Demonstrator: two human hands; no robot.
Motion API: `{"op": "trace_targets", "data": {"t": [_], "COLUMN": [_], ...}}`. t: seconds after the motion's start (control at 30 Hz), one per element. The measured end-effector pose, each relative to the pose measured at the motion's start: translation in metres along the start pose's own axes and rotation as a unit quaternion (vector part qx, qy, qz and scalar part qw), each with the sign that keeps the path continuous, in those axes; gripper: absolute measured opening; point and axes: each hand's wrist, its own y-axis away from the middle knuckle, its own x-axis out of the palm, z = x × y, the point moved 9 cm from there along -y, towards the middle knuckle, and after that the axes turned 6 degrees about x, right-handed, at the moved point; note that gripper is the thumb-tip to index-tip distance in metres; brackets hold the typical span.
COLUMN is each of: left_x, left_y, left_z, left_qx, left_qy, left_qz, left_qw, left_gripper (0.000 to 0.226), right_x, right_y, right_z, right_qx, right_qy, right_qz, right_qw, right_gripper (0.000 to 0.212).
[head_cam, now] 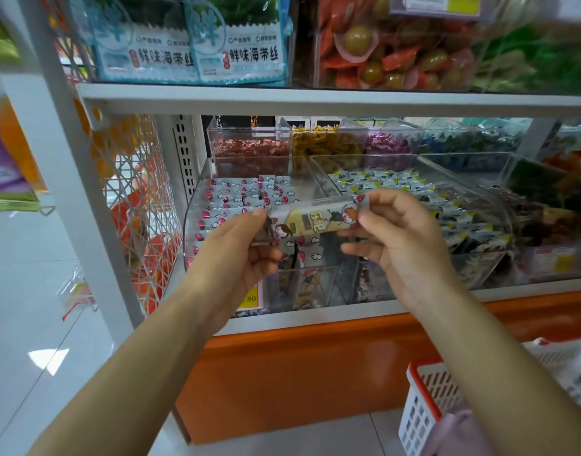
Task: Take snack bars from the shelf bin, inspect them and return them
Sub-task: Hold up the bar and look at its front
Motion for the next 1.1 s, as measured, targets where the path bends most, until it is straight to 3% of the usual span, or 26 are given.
{"op": "trace_targets", "data": {"t": [0.1, 0.2, 0.37, 0.57, 0.8, 1.1], "left_x": [0.004, 0.004, 0.006, 0.015, 0.014, 0.003], "left_y": [0.000, 0.001, 0.003, 0.009, 0.007, -0.001], "left_z": [-0.002, -0.009, -0.020, -0.035, -0.029, -0.032], "left_qx": [0.017, 0.077, 0.117, 0.172, 0.173, 0.128], "left_qy": [-0.016, -0.147, -0.180, -0.281, -0.349, -0.369], "left_qz": [0.024, 0.033, 0.038, 0.083, 0.053, 0.094], "left_qw": [0.999, 0.986, 0.976, 0.940, 0.919, 0.916], "left_gripper": [0.022, 0.023, 0.024, 0.025, 0.006, 0.028], "right_x": [0.005, 0.008, 0.010, 0.003, 0.015, 0.024], "right_y": [0.000, 0.000, -0.001, -0.001, 0.006, 0.006], "right_z": [-0.002, -0.002, 0.002, 0.004, 0.016, 0.010], "right_qx": [-0.008, -0.039, -0.060, -0.056, -0.149, -0.124], "right_qy": [0.018, 0.076, 0.151, 0.153, 0.259, 0.262], "right_qz": [0.018, 0.027, 0.028, 0.004, -0.003, 0.054], "right_qw": [1.000, 0.996, 0.986, 0.987, 0.954, 0.956], "right_gripper": [0.010, 0.002, 0.016, 0.006, 0.019, 0.011]}}
